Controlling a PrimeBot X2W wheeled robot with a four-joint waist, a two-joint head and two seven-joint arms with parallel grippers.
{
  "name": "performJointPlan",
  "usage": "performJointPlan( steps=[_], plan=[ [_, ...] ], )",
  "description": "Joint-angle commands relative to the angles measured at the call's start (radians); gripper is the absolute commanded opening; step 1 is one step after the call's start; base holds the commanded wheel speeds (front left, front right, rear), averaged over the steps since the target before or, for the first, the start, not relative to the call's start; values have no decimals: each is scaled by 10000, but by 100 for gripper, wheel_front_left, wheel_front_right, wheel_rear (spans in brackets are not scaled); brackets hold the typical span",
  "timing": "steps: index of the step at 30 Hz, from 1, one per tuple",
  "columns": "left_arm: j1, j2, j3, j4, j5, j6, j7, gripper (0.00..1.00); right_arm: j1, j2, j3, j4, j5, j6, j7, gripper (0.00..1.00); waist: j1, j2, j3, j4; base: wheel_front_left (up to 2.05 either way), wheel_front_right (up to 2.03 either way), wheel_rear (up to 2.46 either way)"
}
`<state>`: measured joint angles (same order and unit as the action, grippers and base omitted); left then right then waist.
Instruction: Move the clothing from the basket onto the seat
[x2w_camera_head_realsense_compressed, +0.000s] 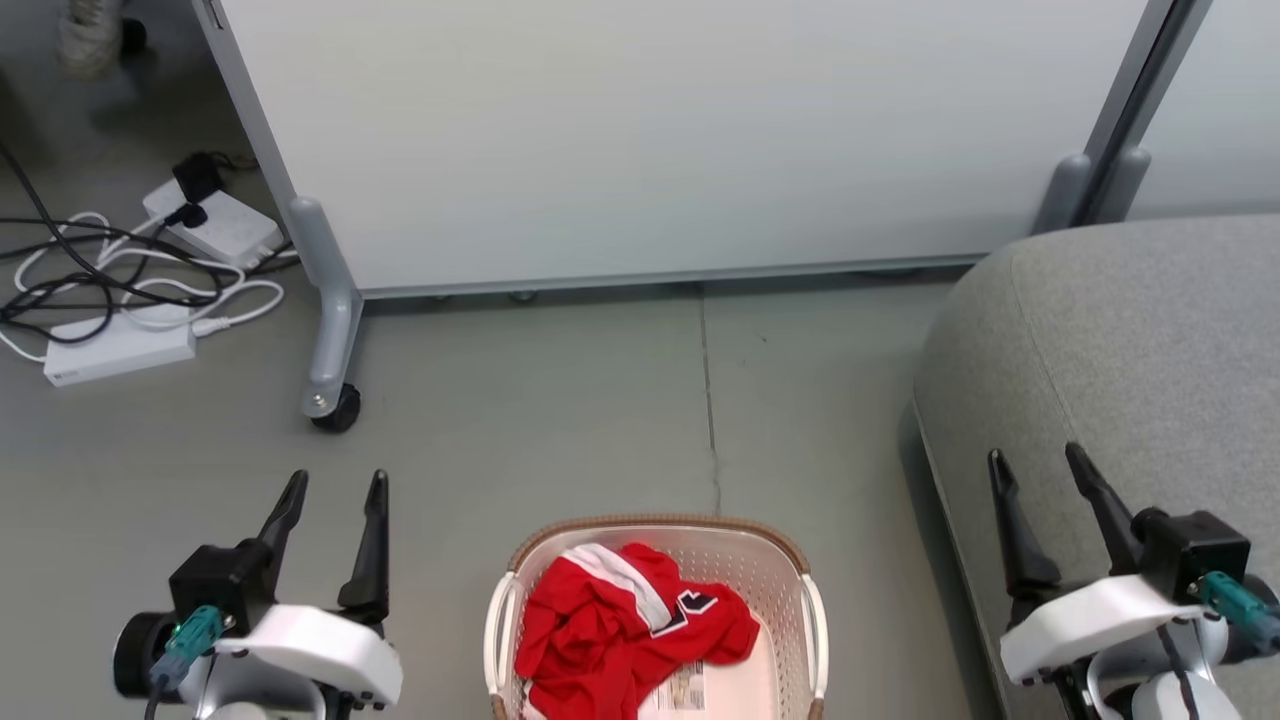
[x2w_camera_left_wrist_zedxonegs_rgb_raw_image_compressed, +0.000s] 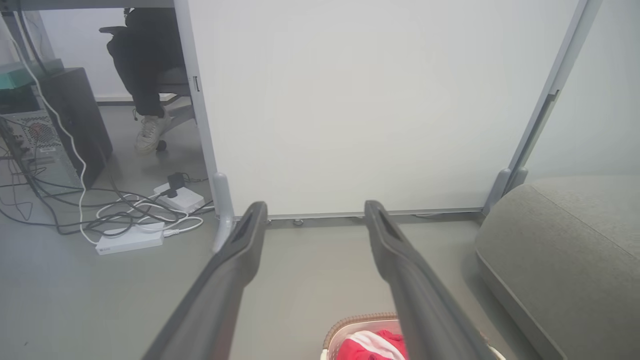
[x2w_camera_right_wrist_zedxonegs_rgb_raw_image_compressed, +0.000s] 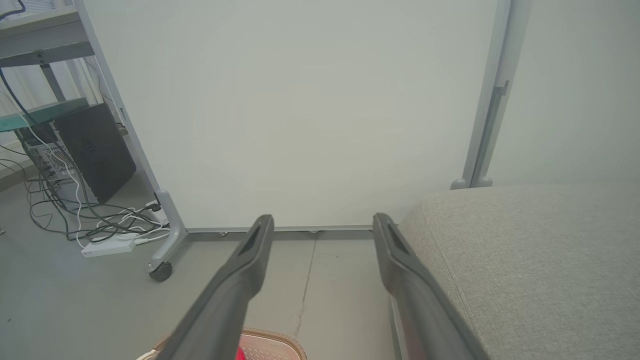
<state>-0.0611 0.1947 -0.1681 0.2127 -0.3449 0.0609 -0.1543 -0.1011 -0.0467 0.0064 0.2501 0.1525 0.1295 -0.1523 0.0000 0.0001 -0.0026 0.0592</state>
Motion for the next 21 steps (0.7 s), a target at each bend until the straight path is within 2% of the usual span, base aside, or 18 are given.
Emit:
performJointPlan(
  steps=[1, 9, 21],
  plan=[
    [-346, -35, -64, 71, -65, -111, -35, 100, -228, -65, -5, -170, 69, 22, 38, 100, 0, -1, 378, -134, 0, 0, 0],
    [-1441, -288, -638, 975, -66, -743, -118, 100, -942, -68, 129, -686, 206, 22, -47, 100, 0, -1, 1888, -627, 0, 0, 0],
    [-3444, -469, -1917, 3461, 361, -1651, -114, 100, -2054, -60, 302, -1485, 338, 22, -375, 100, 0, -1, 4390, -1662, 0, 0, 0]
  ],
)
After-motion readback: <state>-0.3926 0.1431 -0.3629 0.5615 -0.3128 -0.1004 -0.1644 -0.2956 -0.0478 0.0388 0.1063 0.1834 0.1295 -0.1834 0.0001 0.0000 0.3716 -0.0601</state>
